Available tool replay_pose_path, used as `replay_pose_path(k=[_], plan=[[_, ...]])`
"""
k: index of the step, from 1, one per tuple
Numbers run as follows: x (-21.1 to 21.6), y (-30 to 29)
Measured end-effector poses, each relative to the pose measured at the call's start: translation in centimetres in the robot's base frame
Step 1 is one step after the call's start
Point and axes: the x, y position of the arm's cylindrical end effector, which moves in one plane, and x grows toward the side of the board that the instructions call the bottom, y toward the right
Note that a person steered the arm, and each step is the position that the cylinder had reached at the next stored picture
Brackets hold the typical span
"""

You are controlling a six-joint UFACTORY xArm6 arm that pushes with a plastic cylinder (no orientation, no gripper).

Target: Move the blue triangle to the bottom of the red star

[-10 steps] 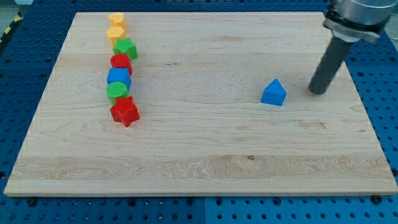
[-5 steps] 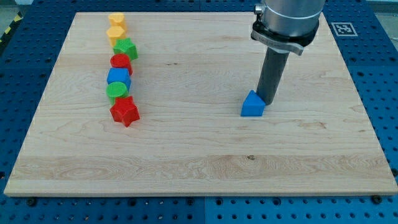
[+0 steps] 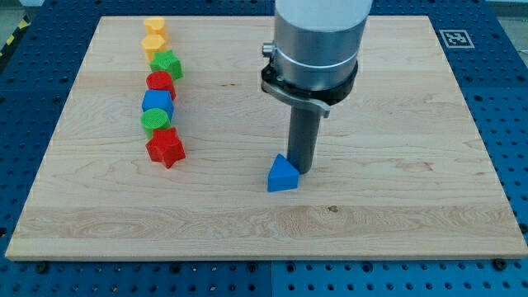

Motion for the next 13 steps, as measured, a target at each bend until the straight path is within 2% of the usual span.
replay_pose_path(k=[5,11,13], plan=[[4.6,-1.9],[4.6,-14.5],[9.7,-14.4]])
